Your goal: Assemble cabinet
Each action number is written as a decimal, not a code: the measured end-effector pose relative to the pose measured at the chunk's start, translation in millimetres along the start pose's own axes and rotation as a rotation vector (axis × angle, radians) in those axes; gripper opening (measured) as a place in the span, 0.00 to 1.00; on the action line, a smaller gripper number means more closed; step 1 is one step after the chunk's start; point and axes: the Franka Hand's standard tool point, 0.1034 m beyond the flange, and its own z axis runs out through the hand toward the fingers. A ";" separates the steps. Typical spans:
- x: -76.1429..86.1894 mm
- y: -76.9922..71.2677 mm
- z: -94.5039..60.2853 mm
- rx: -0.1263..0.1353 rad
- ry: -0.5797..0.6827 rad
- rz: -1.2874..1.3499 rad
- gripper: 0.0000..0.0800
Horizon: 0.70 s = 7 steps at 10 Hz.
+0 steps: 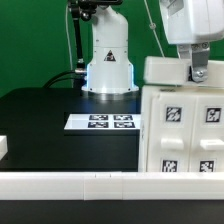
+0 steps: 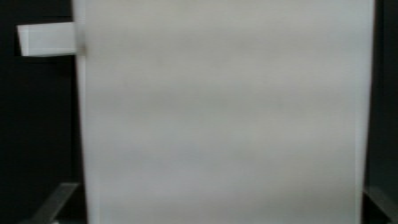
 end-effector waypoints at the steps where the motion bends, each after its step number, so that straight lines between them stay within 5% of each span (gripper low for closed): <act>1: 0.0 0.0 0.1 0.000 0.000 -0.005 0.80; 5: -8.7 10.0 -33.0 -0.071 -0.028 -0.196 0.81; 7: -10.3 8.9 -35.9 -0.075 -0.035 -0.333 0.81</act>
Offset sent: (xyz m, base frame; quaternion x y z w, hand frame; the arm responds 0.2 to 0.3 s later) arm -0.0192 0.0031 0.0390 -0.0354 -0.0348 -0.1265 0.9907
